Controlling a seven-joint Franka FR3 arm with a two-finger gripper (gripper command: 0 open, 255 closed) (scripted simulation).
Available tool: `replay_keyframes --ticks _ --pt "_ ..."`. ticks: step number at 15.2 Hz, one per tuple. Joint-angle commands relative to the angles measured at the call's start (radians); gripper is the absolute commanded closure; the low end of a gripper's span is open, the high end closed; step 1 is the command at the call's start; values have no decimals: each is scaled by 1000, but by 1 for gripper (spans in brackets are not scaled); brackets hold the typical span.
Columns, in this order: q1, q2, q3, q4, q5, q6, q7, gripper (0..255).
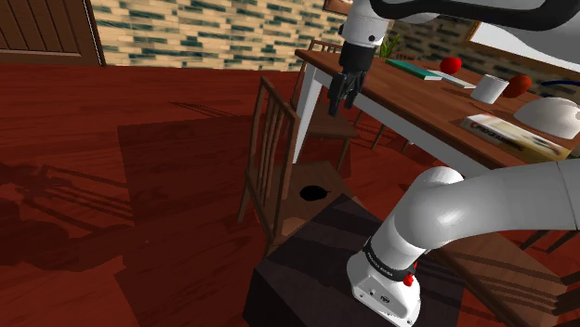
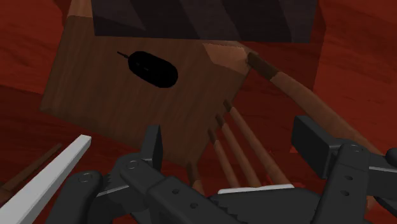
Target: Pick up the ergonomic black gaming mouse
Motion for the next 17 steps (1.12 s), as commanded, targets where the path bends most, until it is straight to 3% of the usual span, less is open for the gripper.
replay_keyframes --ticks 1,10,17 --pt "0 0 0 0 0 0 0 0" --pt "30 -42 -161 -301 -106 284 -319 0" --pt "42 69 -322 -450 -205 560 -577 0"
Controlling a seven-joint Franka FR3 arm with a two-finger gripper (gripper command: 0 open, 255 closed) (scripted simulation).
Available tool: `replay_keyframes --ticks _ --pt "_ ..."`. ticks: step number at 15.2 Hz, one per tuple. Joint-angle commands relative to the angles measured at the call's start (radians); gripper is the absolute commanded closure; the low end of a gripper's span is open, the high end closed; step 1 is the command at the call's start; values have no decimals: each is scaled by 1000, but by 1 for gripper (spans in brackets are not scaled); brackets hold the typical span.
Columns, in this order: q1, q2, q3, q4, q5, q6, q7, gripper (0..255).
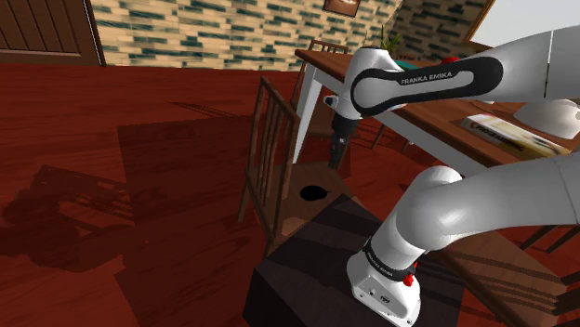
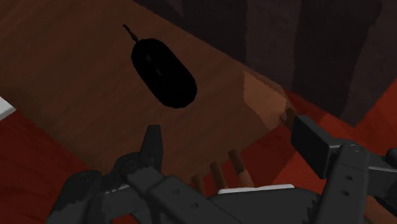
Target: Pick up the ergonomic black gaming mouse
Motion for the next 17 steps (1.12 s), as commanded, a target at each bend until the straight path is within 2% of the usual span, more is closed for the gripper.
replay_keyframes --ticks 1,6,9,11,12,15,17 --pt "8 60 -53 -27 -27 94 -82 0" --pt "56 261 -191 -62 -59 339 -288 0" --pt "128 420 -290 -58 -17 496 -444 0" --pt "211 542 -365 -45 79 599 -591 0" --pt "267 608 -405 -36 167 646 -691 0" --pt "319 688 -420 -33 313 704 -794 0" --pt "346 747 -412 -26 448 735 -891 0"
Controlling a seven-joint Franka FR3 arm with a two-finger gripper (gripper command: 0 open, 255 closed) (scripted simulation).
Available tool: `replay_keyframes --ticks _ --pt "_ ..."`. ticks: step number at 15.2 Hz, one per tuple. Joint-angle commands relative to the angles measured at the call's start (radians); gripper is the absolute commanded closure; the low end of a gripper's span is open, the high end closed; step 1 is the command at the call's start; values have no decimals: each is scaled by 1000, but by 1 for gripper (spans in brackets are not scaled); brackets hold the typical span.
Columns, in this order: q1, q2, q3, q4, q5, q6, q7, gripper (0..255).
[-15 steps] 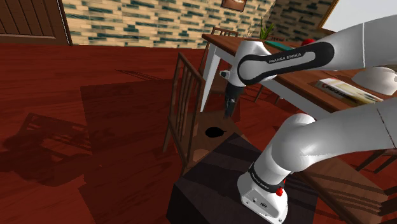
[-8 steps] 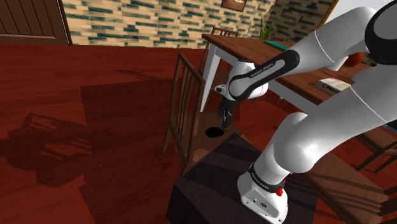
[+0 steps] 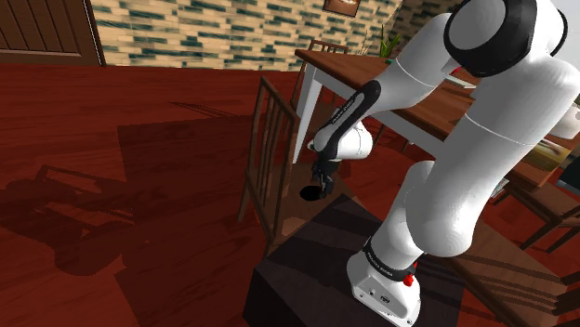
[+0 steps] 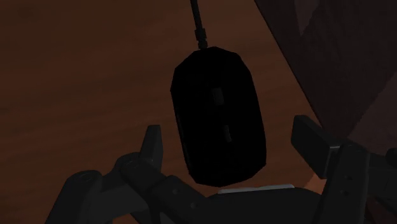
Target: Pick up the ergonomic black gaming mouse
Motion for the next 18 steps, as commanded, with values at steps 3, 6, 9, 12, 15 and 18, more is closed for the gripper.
replay_keyframes --ticks 3,6,9,12,15,18 --pt "1 106 63 22 263 44 -189 0" --pt "-5 107 68 22 263 45 -190 255" --pt "-5 105 67 20 260 46 -188 255" --pt "-4 106 69 21 263 45 -189 255" --pt "-4 106 67 22 261 44 -187 255" --pt "27 18 -19 3 43 10 -31 255"
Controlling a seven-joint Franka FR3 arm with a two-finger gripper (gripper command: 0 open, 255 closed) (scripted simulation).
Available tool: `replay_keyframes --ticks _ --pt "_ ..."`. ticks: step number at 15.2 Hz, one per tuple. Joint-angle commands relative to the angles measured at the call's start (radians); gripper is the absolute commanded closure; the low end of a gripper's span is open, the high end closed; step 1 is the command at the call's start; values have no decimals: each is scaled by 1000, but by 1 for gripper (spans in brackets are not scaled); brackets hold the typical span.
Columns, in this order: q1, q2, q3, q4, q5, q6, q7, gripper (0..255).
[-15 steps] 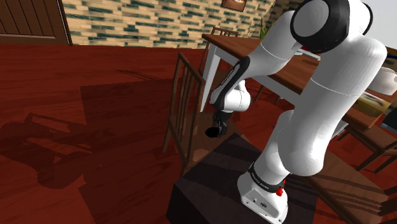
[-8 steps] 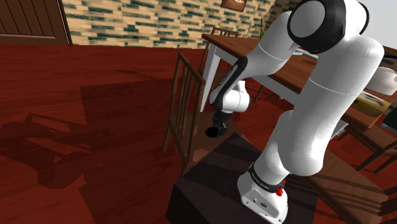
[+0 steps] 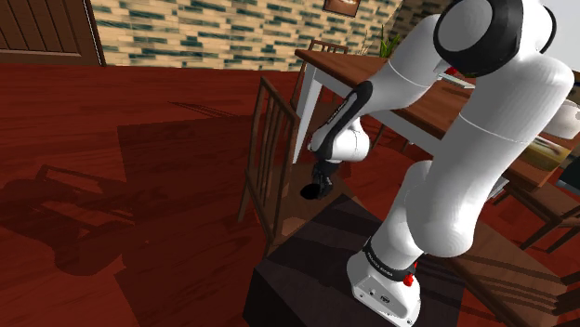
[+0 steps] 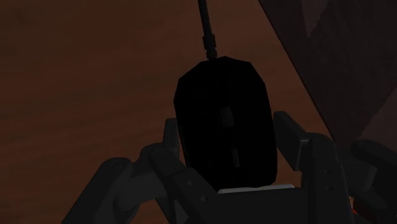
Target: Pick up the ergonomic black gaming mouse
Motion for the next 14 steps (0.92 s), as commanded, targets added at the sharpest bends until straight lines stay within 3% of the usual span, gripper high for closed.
replay_keyframes --ticks 1,4,7,11,14 --pt "4 -55 -36 -7 -144 -27 102 255" --pt "-42 -139 -32 -12 -311 -82 221 255" --pt "-96 -213 -3 -10 -413 -146 295 255" --pt "-148 -302 35 -4 -490 -232 354 255" --pt "-160 -325 46 -1 -505 -257 365 255"
